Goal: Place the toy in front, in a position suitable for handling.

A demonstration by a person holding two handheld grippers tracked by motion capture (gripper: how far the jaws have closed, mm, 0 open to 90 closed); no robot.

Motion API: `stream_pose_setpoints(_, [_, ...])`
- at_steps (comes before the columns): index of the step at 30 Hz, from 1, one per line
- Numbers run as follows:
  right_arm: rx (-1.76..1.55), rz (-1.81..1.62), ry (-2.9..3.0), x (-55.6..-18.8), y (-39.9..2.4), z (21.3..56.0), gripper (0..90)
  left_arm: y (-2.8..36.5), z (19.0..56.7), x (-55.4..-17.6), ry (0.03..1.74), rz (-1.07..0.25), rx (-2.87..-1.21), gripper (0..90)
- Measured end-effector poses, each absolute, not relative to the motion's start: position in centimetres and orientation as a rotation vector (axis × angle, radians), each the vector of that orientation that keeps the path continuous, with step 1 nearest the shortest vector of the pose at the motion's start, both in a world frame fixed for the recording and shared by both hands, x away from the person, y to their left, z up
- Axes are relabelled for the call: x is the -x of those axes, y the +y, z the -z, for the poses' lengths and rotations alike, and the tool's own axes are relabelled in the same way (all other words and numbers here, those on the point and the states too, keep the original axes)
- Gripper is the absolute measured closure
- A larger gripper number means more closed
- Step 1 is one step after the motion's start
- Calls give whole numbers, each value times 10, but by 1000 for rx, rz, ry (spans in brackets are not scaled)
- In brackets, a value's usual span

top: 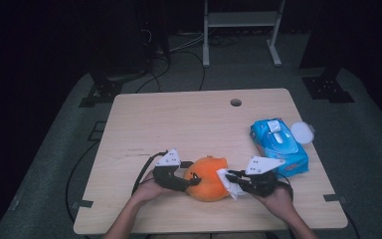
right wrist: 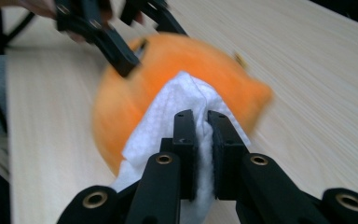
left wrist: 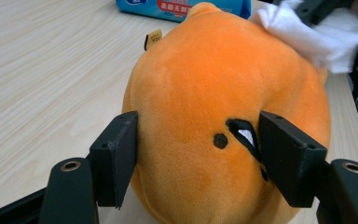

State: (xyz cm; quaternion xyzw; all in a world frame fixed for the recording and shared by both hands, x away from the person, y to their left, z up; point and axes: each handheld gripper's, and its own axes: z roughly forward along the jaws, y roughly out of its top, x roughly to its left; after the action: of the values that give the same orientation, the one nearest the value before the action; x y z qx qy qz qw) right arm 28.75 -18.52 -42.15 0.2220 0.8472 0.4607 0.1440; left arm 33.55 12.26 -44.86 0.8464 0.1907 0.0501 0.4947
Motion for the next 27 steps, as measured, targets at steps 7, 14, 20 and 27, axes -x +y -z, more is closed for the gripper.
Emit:
stream_pose_setpoints(7, [-653,-1326,2463,-289,-191,426,813,123,450,-336,478,-142,-2056,306])
stream_pose_setpoints(14, [-566,-1442,2525,-284,-185,420,813,127,452,-337,520,-135,-2043,306])
stream_pose_setpoints(20, [-534,-1453,2570,-285,-182,421,813,125,452,-336,507,-127,-2041,315])
stream_pose_setpoints(27, [-743,-1379,2432,-302,-189,422,823,122,451,-331,442,-115,-2038,318])
